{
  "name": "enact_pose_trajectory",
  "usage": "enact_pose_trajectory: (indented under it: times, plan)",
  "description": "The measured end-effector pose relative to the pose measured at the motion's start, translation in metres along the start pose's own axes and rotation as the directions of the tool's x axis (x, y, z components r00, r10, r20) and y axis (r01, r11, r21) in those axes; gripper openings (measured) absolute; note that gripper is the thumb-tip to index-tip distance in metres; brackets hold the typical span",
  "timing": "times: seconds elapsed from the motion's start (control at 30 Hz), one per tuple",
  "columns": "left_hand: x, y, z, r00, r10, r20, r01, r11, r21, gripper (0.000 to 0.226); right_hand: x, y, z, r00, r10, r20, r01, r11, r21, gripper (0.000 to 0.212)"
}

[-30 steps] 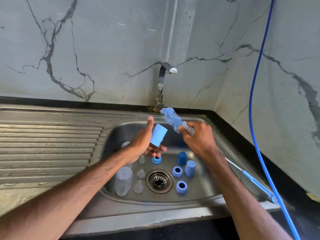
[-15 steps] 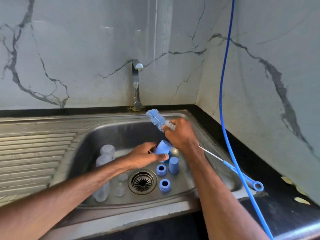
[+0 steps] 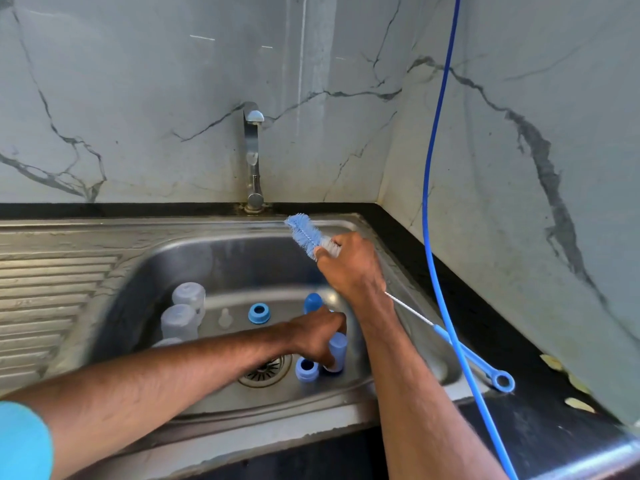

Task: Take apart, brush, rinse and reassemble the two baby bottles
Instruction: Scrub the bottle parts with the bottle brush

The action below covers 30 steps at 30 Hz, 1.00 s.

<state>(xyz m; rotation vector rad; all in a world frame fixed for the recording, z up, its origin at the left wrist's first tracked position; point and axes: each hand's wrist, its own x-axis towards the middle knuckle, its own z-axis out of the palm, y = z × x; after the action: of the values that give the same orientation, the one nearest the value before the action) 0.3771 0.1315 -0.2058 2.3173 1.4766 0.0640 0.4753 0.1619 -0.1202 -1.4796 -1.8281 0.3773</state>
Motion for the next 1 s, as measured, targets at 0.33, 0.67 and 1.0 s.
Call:
enact_pose_trajectory:
  times: [0.33, 0.67, 1.0]
  plan:
    - [-0.01, 0.004, 0.002, 0.999, 0.003, -0.039, 0.001, 0.995, 0.099, 0.062, -0.001, 0.001, 0.0, 0.999, -0.014, 0.035, 0.014, 1.0, 0.004, 0.033]
    - [-0.051, -0.005, -0.026, 0.966, 0.012, -0.257, 0.043, 0.977, 0.209, 0.067, -0.009, -0.006, -0.012, 0.988, 0.015, 0.154, -0.014, 1.0, -0.007, 0.011]
    - [-0.092, -0.046, -0.042, 0.835, -0.11, -0.54, 0.165, 0.985, 0.055, 0.024, -0.001, 0.034, -0.057, 0.997, 0.029, -0.067, -0.042, 0.977, -0.207, 0.028]
